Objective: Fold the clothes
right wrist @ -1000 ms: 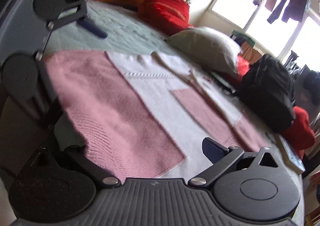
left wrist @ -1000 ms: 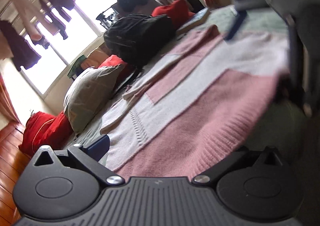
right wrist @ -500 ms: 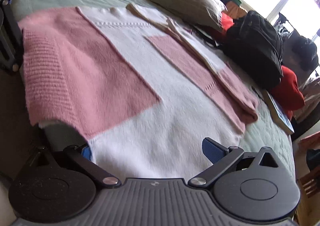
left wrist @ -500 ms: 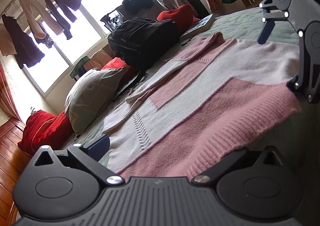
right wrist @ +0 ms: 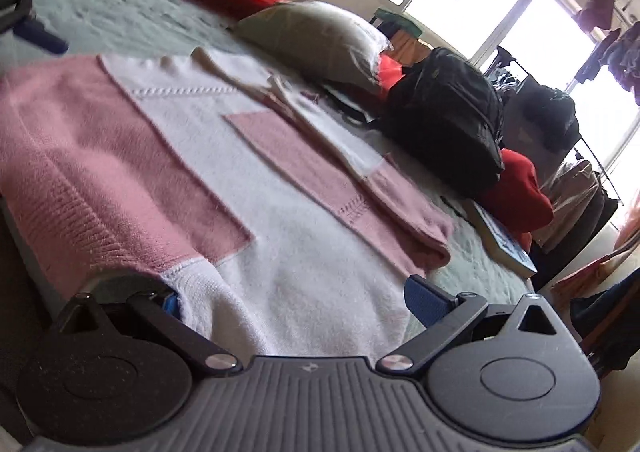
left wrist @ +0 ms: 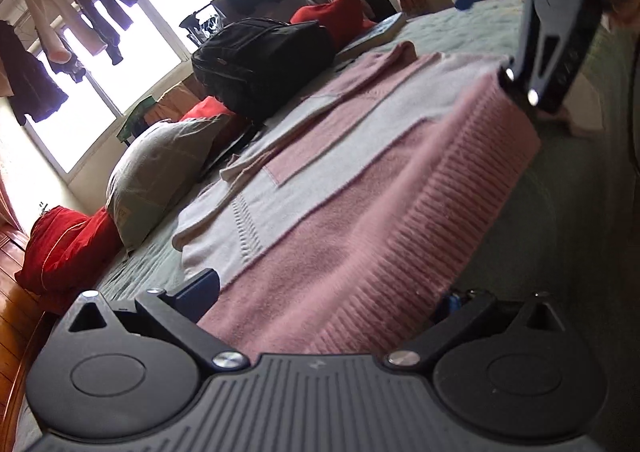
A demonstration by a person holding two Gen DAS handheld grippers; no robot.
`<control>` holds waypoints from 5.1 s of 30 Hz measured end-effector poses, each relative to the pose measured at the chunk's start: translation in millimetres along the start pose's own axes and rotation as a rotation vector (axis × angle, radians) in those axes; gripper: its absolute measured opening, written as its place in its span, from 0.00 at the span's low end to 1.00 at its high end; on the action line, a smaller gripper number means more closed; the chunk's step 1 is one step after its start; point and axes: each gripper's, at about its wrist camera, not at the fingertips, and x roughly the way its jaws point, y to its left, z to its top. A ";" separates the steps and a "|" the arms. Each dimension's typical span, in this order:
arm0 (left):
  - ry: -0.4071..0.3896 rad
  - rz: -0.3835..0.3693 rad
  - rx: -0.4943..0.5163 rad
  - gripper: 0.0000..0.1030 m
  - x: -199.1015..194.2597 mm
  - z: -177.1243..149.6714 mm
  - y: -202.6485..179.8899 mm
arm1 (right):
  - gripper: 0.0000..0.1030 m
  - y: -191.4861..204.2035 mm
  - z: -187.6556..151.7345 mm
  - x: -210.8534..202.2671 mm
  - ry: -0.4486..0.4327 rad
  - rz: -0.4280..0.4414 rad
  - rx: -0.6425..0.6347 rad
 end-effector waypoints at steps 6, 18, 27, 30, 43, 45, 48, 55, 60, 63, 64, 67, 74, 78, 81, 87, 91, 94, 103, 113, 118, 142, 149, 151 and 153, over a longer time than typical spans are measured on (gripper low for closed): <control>0.005 0.163 0.077 0.99 2.2 -0.7 3.6 | 1.00 1.2 1.8 -0.1 -0.008 0.003 -0.009; 0.038 0.300 0.187 1.00 11.4 -1.0 11.2 | 1.00 3.3 -3.2 2.2 -0.010 0.002 0.000; -0.001 0.350 0.223 1.00 20.1 20.5 21.1 | 1.00 -5.5 2.6 6.5 -0.041 -0.048 0.014; -0.010 0.363 0.220 1.00 27.5 28.5 29.7 | 1.00 -10.7 7.6 12.2 -0.048 -0.065 0.015; -0.033 0.384 0.194 1.00 75.1 69.3 71.9 | 1.00 -58.4 47.2 57.9 -0.076 -0.111 0.042; -0.031 0.385 0.188 1.00 86.0 75.7 78.9 | 1.00 -66.6 54.1 68.1 -0.080 -0.112 0.043; -0.029 0.389 0.182 1.00 103.9 84.7 86.5 | 1.00 -78.2 63.2 85.5 -0.083 -0.113 0.046; -0.008 0.391 0.148 1.00 150.0 99.4 106.1 | 1.00 -103.6 81.8 127.1 -0.085 -0.119 0.049; 0.002 0.395 0.122 1.00 179.7 105.4 117.2 | 1.00 -117.9 95.6 153.2 -0.087 -0.141 0.038; 0.003 0.392 0.109 1.00 194.8 108.4 125.4 | 1.00 -126.0 101.2 166.5 -0.086 -0.149 0.040; 0.004 0.390 0.104 1.00 199.6 109.3 128.0 | 1.00 -128.2 103.2 171.2 -0.085 -0.152 0.040; 0.004 0.391 0.095 1.00 213.0 111.4 134.6 | 1.00 -134.7 109.1 185.3 -0.081 -0.159 0.039; 0.018 0.370 0.096 1.00 246.0 114.4 149.3 | 1.00 -138.1 122.6 218.3 -0.061 -0.175 0.011; 0.031 0.339 0.093 1.00 267.4 115.0 152.2 | 1.00 -142.5 122.2 237.6 -0.019 -0.149 0.032; 0.038 0.318 0.080 1.00 280.2 115.9 153.3 | 1.00 -146.4 119.0 249.2 0.019 -0.130 0.053; 0.058 0.285 0.067 1.00 301.3 116.7 154.5 | 1.00 -152.3 112.5 268.8 0.074 -0.096 0.094; 0.104 0.252 0.060 1.00 312.0 112.7 152.7 | 1.00 -155.2 106.6 282.7 0.120 -0.042 0.141; 0.099 0.235 0.059 0.99 303.9 114.5 154.6 | 1.00 -160.7 104.2 280.2 0.129 0.002 0.182; 0.068 0.127 0.042 0.99 251.5 120.1 159.5 | 1.00 -168.7 113.9 238.2 0.071 0.150 0.181; 0.085 -0.116 -0.060 0.99 212.4 97.0 125.3 | 1.00 -167.2 111.3 201.5 -0.010 0.465 0.297; 0.102 -0.108 -0.093 0.99 206.6 90.6 115.0 | 1.00 -164.8 87.2 178.2 0.002 0.519 0.306; 0.078 -0.166 -0.039 0.99 174.9 98.7 76.3 | 1.00 -257.1 49.4 241.7 0.132 0.190 0.430; 0.079 -0.171 -0.038 0.99 175.5 97.5 76.1 | 1.00 -277.6 27.0 258.6 0.206 0.099 0.541; 0.083 -0.172 -0.035 0.99 176.9 97.7 76.0 | 1.00 -275.3 27.1 252.0 0.193 0.082 0.537; 0.082 -0.175 -0.035 0.99 178.1 98.4 76.5 | 1.00 -270.6 30.5 241.4 0.142 0.106 0.526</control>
